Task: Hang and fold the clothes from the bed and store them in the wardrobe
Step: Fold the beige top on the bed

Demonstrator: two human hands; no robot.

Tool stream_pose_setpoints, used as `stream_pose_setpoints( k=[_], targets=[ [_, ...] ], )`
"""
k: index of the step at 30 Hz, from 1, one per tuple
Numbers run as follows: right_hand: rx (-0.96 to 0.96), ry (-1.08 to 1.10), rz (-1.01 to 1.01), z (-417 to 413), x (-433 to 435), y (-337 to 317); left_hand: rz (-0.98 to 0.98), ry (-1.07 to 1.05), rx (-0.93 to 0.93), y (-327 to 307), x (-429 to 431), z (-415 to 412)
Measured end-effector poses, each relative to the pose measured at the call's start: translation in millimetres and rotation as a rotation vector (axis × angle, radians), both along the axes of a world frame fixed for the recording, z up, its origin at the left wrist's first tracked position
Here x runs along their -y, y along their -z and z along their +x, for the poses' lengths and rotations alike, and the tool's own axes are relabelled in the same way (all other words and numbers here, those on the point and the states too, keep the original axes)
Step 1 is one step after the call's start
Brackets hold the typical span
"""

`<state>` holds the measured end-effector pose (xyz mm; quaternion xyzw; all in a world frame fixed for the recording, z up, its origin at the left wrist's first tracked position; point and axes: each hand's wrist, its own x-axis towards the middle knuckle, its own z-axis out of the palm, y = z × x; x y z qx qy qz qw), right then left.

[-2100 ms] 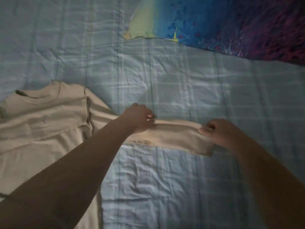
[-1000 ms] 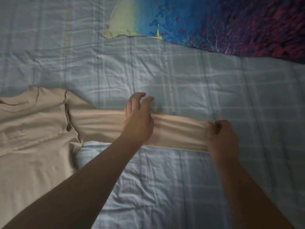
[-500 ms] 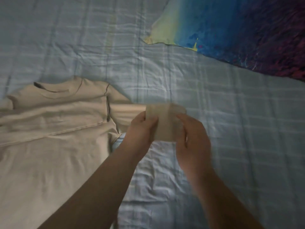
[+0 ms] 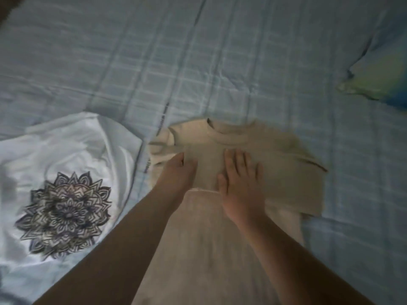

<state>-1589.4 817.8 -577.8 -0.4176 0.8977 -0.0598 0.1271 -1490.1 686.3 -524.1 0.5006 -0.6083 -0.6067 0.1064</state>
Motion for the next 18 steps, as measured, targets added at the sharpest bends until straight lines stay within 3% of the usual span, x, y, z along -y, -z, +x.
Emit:
stream_pose_setpoints(
  k=[5,11,13,15,18],
  targets=[
    [0.039,-0.033,0.037,44.7,66.3,21.6,-0.178,0.065,0.269,35.0,75.2,53.6],
    [-0.048,-0.065,0.144,62.7,80.0,43.1,-0.370,0.100,0.337,58.2,87.9,68.4],
    [-0.063,-0.062,0.146,62.8,80.5,43.0,-0.674,0.222,0.427,57.8,80.6,71.9],
    [-0.072,-0.062,0.137,63.1,80.2,39.9,-0.922,0.368,0.389,58.8,69.0,73.5],
    [-0.059,-0.038,0.077,64.4,68.6,32.5,-0.967,0.690,0.407,69.5,49.1,75.8]
  ],
)
